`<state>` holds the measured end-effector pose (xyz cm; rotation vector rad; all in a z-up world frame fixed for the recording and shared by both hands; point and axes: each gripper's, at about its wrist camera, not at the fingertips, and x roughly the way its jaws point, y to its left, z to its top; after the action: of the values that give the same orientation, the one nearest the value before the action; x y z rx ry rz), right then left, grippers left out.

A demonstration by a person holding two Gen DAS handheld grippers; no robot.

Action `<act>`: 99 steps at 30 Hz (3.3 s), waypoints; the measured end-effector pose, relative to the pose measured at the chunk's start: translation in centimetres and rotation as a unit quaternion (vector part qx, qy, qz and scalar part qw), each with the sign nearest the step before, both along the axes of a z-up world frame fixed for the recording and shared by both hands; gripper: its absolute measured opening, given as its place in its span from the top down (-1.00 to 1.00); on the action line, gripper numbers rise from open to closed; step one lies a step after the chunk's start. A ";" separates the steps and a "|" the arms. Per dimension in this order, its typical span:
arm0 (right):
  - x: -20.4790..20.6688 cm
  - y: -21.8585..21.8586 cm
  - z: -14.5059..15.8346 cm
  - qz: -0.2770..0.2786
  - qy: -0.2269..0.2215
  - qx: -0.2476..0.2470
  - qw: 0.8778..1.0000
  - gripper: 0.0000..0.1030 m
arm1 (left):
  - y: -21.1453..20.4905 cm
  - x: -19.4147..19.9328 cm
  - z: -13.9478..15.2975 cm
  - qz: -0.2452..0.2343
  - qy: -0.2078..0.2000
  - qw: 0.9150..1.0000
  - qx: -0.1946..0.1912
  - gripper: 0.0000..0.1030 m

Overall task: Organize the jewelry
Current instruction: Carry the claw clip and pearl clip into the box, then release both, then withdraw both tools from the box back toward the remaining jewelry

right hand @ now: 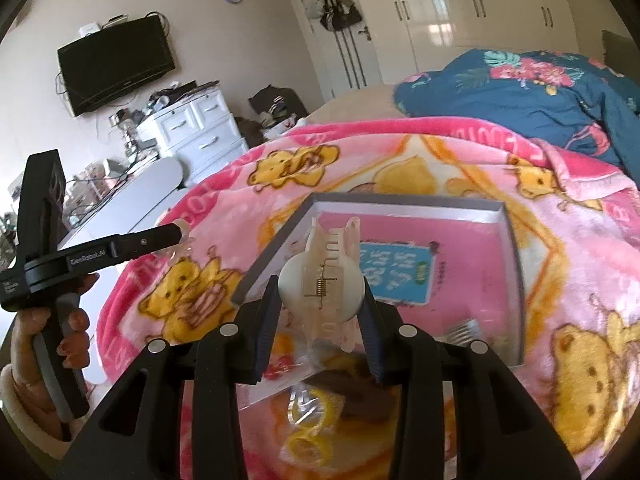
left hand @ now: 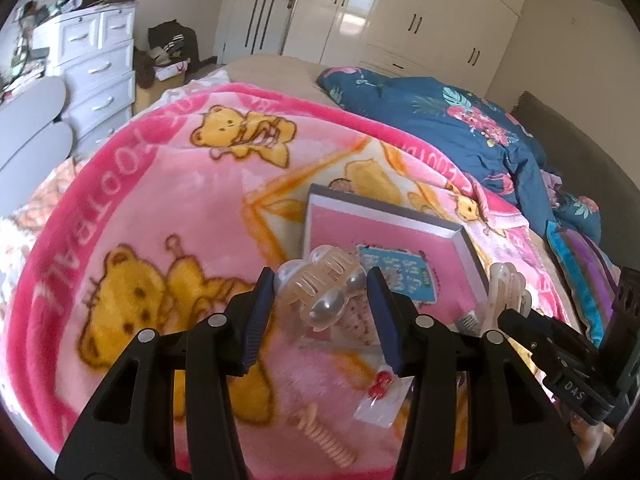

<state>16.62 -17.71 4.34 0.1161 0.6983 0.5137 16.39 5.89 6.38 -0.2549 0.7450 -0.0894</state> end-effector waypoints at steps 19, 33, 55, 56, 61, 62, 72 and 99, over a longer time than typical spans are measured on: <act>3.0 -7.5 0.1 -0.100 -0.002 -0.024 0.995 0.30 | -6.6 4.9 -0.6 -0.076 -0.001 0.997 0.012 0.25; 5.9 -8.7 -2.2 -0.122 0.023 -0.048 0.991 0.30 | -9.3 7.3 -5.0 -0.112 0.028 0.993 0.002 0.25; 8.8 -7.9 -6.9 -0.127 0.078 -0.071 0.986 0.29 | -9.3 8.8 -8.7 -0.109 0.068 0.992 0.017 0.23; 8.8 -8.0 -6.9 -0.129 0.078 -0.071 0.986 0.28 | -9.2 8.8 -8.6 -0.108 0.067 0.992 0.018 0.23; 8.4 -8.4 -6.5 -0.136 0.071 -0.066 0.986 0.06 | -8.7 8.7 -8.1 -0.104 0.068 0.992 0.012 0.23; 8.2 -8.6 -6.2 -0.139 0.069 -0.061 0.986 0.02 | -8.7 8.7 -8.0 -0.102 0.068 0.992 0.012 0.22; 5.5 -10.1 -4.1 -0.153 0.048 -0.021 0.987 -0.45 | -7.4 8.0 -6.0 -0.089 0.064 0.994 0.000 -0.04; -2.0 -8.6 2.2 -0.123 -0.043 -0.016 0.991 -0.81 | -3.3 1.1 2.0 -0.043 -0.025 0.999 0.008 -0.82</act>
<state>14.61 -26.35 6.53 0.1478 0.5985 0.2687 17.45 2.58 8.37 -0.2055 0.7074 -0.1699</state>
